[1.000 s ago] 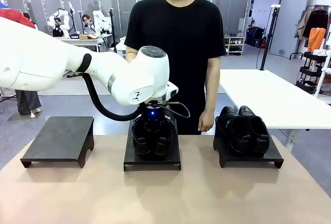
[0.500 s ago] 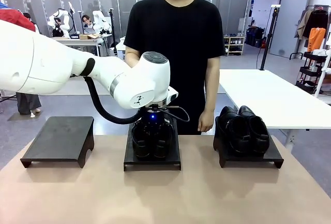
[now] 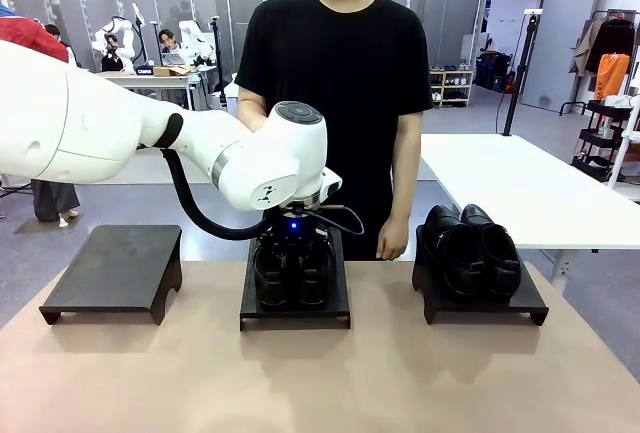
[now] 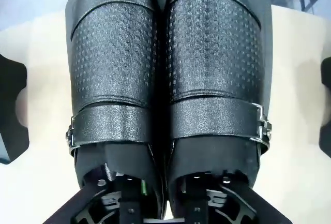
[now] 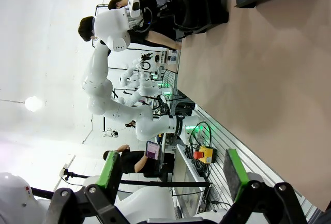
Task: Place the shoes on the stand as instructed by the person.
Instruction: Pick up another pair of Shoes and place it on the Shoes Stand indicated by the person.
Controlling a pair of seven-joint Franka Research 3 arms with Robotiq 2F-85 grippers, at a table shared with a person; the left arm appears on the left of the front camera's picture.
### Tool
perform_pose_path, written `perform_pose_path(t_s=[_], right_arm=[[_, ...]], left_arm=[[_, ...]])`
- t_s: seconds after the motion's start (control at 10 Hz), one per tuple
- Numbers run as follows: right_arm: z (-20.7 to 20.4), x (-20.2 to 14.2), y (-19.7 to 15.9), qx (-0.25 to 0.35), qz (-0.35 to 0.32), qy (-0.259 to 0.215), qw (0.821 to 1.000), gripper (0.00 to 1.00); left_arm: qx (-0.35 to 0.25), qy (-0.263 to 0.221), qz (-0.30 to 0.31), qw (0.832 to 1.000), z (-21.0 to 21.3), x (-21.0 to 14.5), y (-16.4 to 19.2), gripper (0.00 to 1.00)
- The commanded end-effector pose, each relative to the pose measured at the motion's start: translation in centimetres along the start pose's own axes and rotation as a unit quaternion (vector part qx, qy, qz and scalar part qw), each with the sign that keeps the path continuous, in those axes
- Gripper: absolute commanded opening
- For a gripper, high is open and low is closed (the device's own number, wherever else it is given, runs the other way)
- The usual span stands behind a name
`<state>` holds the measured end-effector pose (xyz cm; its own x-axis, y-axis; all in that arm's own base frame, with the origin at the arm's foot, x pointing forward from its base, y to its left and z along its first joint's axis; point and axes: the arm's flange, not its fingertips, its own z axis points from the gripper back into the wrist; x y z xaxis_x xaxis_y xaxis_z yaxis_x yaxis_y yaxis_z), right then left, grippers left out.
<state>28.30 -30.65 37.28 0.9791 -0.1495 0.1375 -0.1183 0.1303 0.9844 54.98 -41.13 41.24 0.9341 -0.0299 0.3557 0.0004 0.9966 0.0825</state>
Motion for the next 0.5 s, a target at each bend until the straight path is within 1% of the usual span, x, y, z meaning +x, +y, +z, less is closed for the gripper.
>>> perform_pose_path(t_s=[0.0,0.1,0.2,0.3,0.4], right_arm=[[-0.2,-0.3,0.3,-0.008,-0.003,0.003,1.000,1.00],[-0.2,-0.3,0.3,-0.008,-0.003,0.003,1.000,1.00],[-0.2,-0.3,0.3,-0.008,-0.003,0.003,1.000,1.00],[-0.2,-0.3,0.3,-0.008,-0.003,0.003,1.000,1.00],[-0.2,-0.3,0.3,-0.008,-0.003,0.003,1.000,1.00]], left_arm=[[0.002,-0.011,0.015,1.000,0.6,0.2,0.0,0.69],[-0.006,-0.015,0.023,1.000,1.3,-0.1,0.4,0.73],[-0.018,-0.009,0.025,0.999,2.0,-0.6,0.9,1.00],[-0.019,-0.004,0.026,0.999,2.3,-1.0,1.2,0.75],[-0.013,-0.004,0.028,1.000,2.5,-1.3,1.4,1.00]])
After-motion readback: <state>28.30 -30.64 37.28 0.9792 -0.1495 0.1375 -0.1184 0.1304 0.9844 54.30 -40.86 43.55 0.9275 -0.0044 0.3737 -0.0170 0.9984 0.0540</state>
